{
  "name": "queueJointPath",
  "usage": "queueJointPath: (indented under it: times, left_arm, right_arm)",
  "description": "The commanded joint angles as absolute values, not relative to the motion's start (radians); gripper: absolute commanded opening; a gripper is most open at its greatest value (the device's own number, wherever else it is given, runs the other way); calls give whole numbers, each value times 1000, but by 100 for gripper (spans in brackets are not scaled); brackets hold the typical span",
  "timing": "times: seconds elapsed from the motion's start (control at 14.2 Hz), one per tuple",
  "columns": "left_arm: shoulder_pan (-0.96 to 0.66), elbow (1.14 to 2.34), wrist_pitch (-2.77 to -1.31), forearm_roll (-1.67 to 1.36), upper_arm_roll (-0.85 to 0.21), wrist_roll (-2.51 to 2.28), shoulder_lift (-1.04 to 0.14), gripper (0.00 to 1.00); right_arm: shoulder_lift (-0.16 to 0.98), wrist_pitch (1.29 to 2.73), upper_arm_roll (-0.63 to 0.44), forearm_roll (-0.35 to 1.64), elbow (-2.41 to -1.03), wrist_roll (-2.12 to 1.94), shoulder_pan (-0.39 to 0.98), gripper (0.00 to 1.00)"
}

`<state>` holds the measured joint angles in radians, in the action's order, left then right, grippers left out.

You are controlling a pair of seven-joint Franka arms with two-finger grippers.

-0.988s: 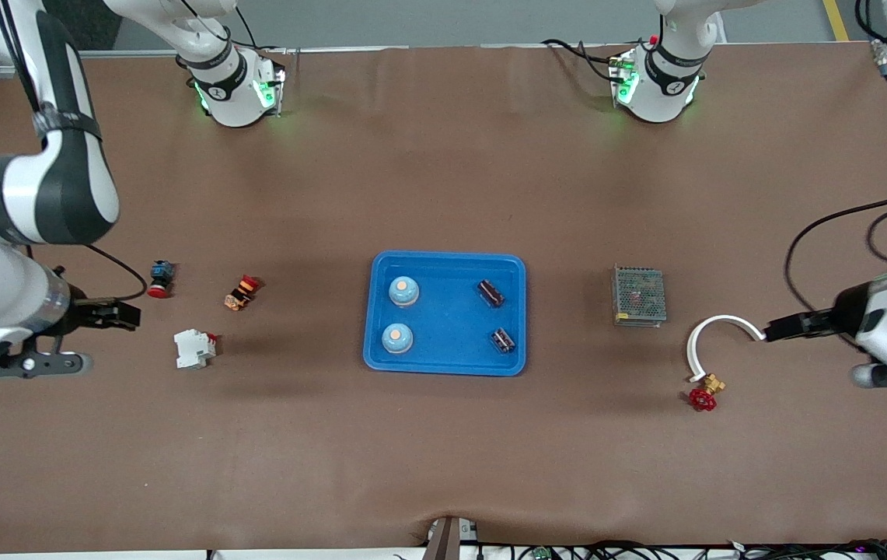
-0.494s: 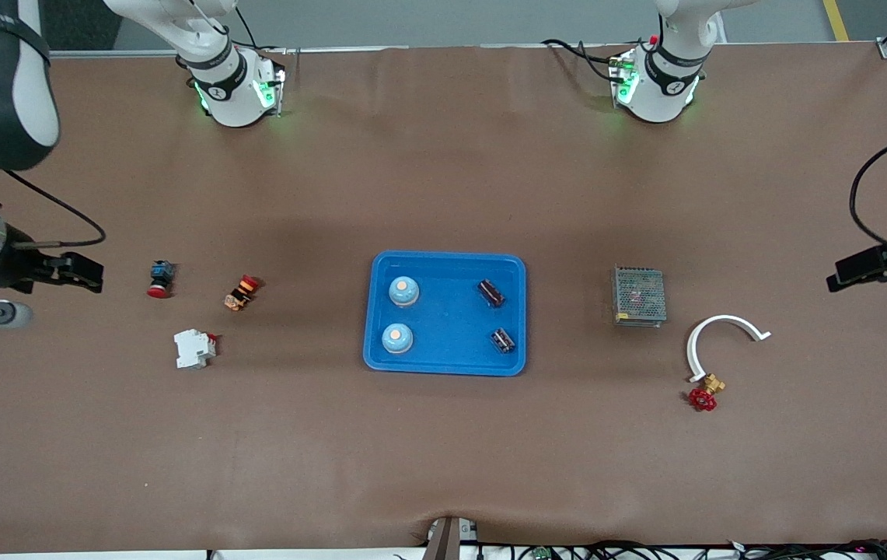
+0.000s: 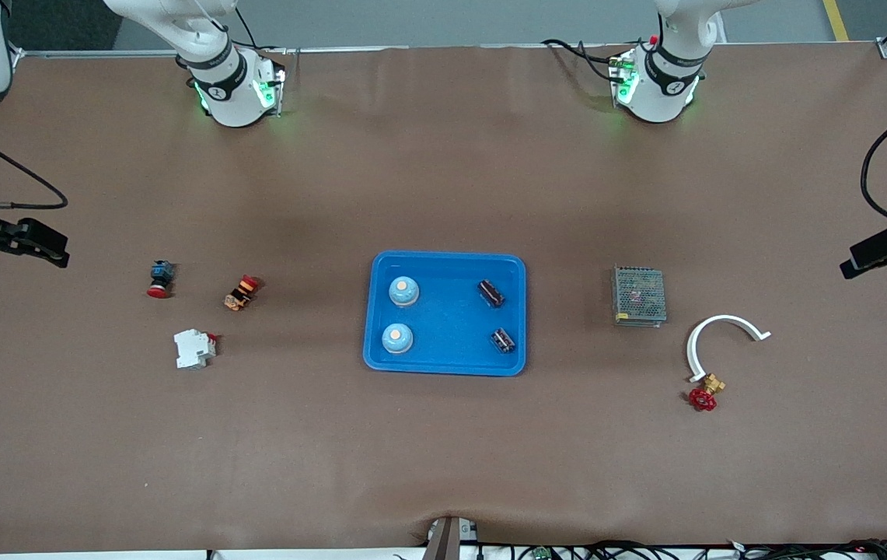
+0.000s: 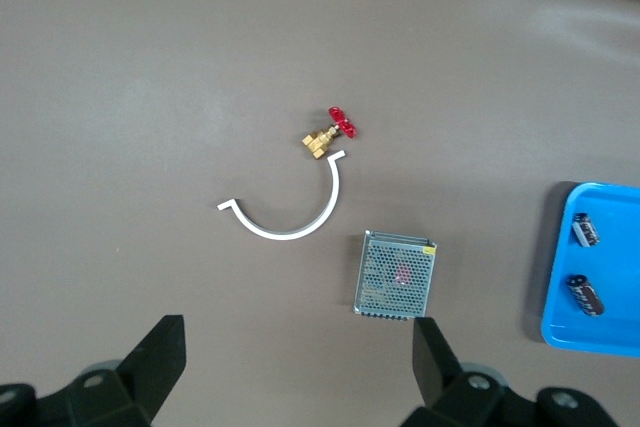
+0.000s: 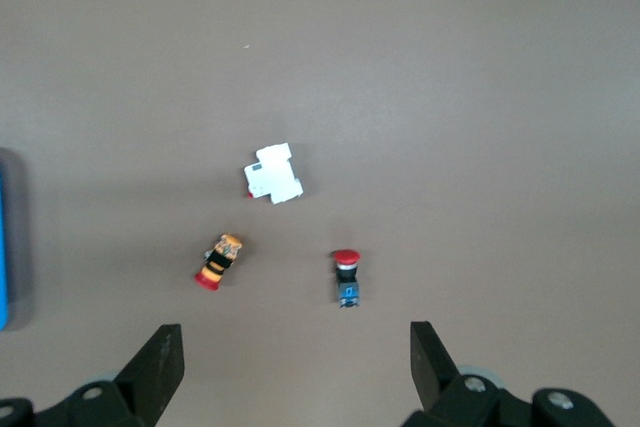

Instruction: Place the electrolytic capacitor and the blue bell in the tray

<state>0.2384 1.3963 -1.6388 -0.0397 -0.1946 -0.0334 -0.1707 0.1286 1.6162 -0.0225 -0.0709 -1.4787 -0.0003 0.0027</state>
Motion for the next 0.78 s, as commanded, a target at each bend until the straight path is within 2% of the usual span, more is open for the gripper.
queueJointPath:
  times: [0.0,0.14,0.35,0.64,0.71]
  left_arm:
    - [250,1498,-1632,-63,-202,-31,-63,100]
    - [249,1575,-1646,-55,-202,-17,-2,100]
    - [241,1629,-1660,-57,-207,-18,55,100]
    - [241,1802,-1782,-60,-239,-34,182,100]
    - [232,1795,-1789,-60,-238,-35,173,100]
  right_arm:
    - [81,1609,-14,-40,-1513,-9,-18,100]
    - [66,1605,-14,-40,-1516,-8,-20,100]
    - [29,1617,-14,-40,-1565,-8,-29,100]
    - [25,1617,-12,-38,-1559,-8,-29,100]
    - [23,1620,-12,-37,-1554,-6,-28,100]
